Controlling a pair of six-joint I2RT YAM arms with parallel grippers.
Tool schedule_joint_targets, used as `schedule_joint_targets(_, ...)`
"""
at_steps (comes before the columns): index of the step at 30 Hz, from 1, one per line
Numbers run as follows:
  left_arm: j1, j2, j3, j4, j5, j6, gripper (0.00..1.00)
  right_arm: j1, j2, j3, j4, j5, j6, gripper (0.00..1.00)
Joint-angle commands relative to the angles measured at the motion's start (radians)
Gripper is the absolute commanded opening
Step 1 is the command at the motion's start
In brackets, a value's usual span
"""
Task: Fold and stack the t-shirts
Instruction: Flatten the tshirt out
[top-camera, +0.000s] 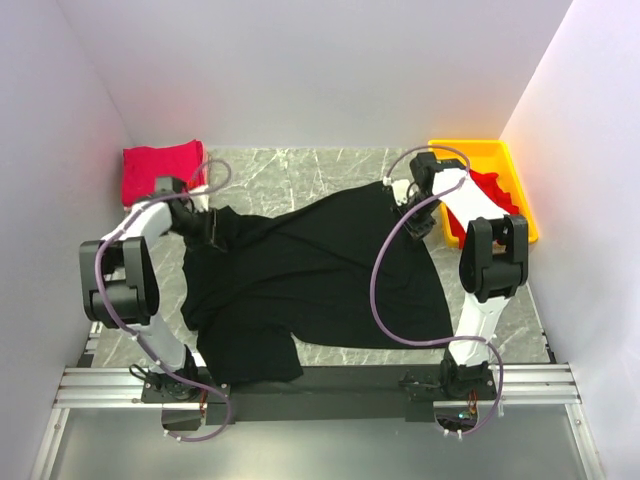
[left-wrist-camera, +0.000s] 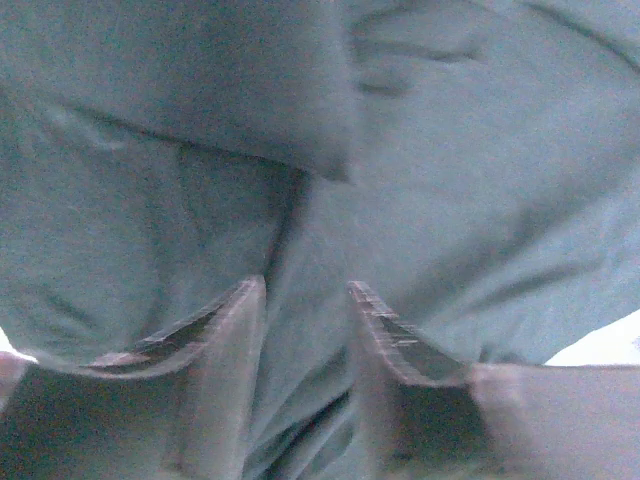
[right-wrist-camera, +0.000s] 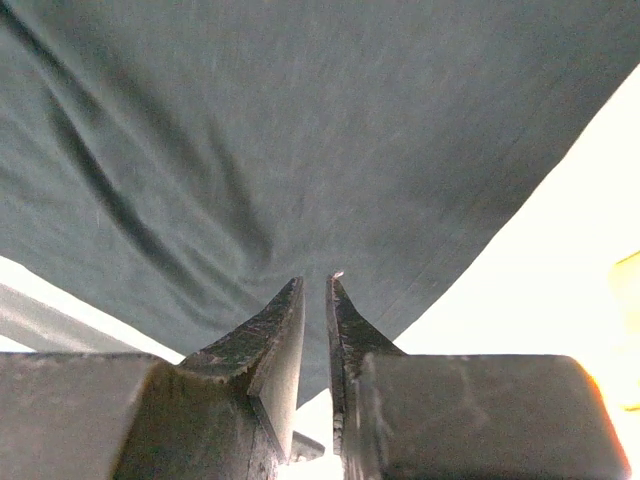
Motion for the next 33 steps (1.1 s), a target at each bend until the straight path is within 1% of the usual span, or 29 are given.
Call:
schedule_joint_targets(1, 0.045, -0.064, 0.136, -0.157, 0.186, 0.237, 0.50, 0.011, 0.041, 0.122, 0.028, 0.008, 0.023, 0.22)
schedule_joint_targets(2, 0.056, -0.075, 0.180, -0.172, 0.206, 0.265, 0.54, 0.011, 0.067, 0.171, 0.026, 0.003, 0.030, 0.22)
schedule_joint_targets(3, 0.065, -0.087, 0.205, -0.174, 0.220, 0.290, 0.56, 0.012, 0.083, 0.198, 0.026, 0.000, 0.032, 0.22)
schedule_joint_targets(4, 0.067, -0.087, 0.255, -0.172, 0.238, 0.334, 0.61, 0.015, 0.098, 0.221, 0.028, 0.000, 0.038, 0.23)
schedule_joint_targets(5, 0.065, -0.081, 0.279, -0.163, 0.243, 0.348, 0.63, 0.017, 0.130, 0.241, 0.031, 0.009, 0.043, 0.22)
schedule_joint_targets(6, 0.061, -0.052, 0.303, -0.131, 0.237, 0.352, 0.64, 0.019, 0.147, 0.282, 0.038, 0.013, 0.046, 0.23)
schedule_joint_targets(8, 0.041, 0.001, 0.398, -0.109, 0.191, 0.329, 0.71, 0.020, 0.198, 0.327, 0.049, 0.035, 0.070, 0.23)
schedule_joint_targets(9, 0.025, 0.070, 0.437, -0.102, 0.150, 0.289, 0.72, 0.022, 0.215, 0.368, 0.058, 0.040, 0.081, 0.24)
schedule_joint_targets(10, -0.011, 0.104, 0.501, -0.100, 0.110, 0.272, 0.72, 0.023, 0.231, 0.389, 0.061, 0.049, 0.101, 0.24)
schedule_joint_targets(11, -0.028, 0.136, 0.530, -0.104, 0.042, 0.261, 0.71, 0.025, 0.256, 0.423, 0.078, 0.072, 0.110, 0.24)
schedule_joint_targets(12, -0.048, 0.188, 0.550, -0.108, 0.013, 0.258, 0.71, 0.026, 0.265, 0.436, 0.086, 0.083, 0.115, 0.25)
schedule_joint_targets(13, -0.083, 0.205, 0.567, -0.102, -0.012, 0.259, 0.70, 0.032, 0.274, 0.446, 0.095, 0.089, 0.115, 0.25)
schedule_joint_targets(14, -0.085, 0.218, 0.561, -0.085, -0.044, 0.258, 0.70, 0.034, 0.288, 0.452, 0.103, 0.101, 0.116, 0.26)
schedule_joint_targets(15, -0.119, 0.242, 0.561, -0.072, -0.114, 0.252, 0.71, 0.038, 0.294, 0.460, 0.132, 0.135, 0.116, 0.29)
schedule_joint_targets(16, -0.140, 0.255, 0.564, -0.056, -0.148, 0.243, 0.70, 0.043, 0.301, 0.463, 0.146, 0.150, 0.118, 0.30)
schedule_joint_targets(17, -0.145, 0.270, 0.570, -0.051, -0.173, 0.234, 0.70, 0.052, 0.311, 0.472, 0.159, 0.173, 0.121, 0.31)
schedule_joint_targets(18, -0.153, 0.302, 0.581, -0.054, -0.238, 0.206, 0.70, 0.055, 0.317, 0.477, 0.182, 0.213, 0.126, 0.31)
schedule_joint_targets(21, -0.156, 0.340, 0.610, -0.037, -0.294, 0.174, 0.70, 0.058, 0.325, 0.473, 0.256, 0.259, 0.164, 0.32)
schedule_joint_targets(24, -0.154, 0.354, 0.621, -0.019, -0.300, 0.154, 0.69, 0.060, 0.318, 0.443, 0.346, 0.295, 0.202, 0.33)
schedule_joint_targets(28, -0.156, 0.359, 0.635, -0.014, -0.303, 0.141, 0.68, 0.060, 0.345, 0.465, 0.425, 0.335, 0.251, 0.34)
schedule_joint_targets(30, -0.154, 0.364, 0.644, -0.025, -0.303, 0.137, 0.68, 0.060, 0.374, 0.494, 0.471, 0.388, 0.274, 0.36)
schedule_joint_targets(32, -0.153, 0.364, 0.658, -0.028, -0.300, 0.131, 0.68, 0.061, 0.429, 0.566, 0.474, 0.423, 0.313, 0.37)
schedule_joint_targets(33, -0.153, 0.361, 0.661, -0.032, -0.297, 0.126, 0.68, 0.062, 0.448, 0.586, 0.476, 0.437, 0.325, 0.40)
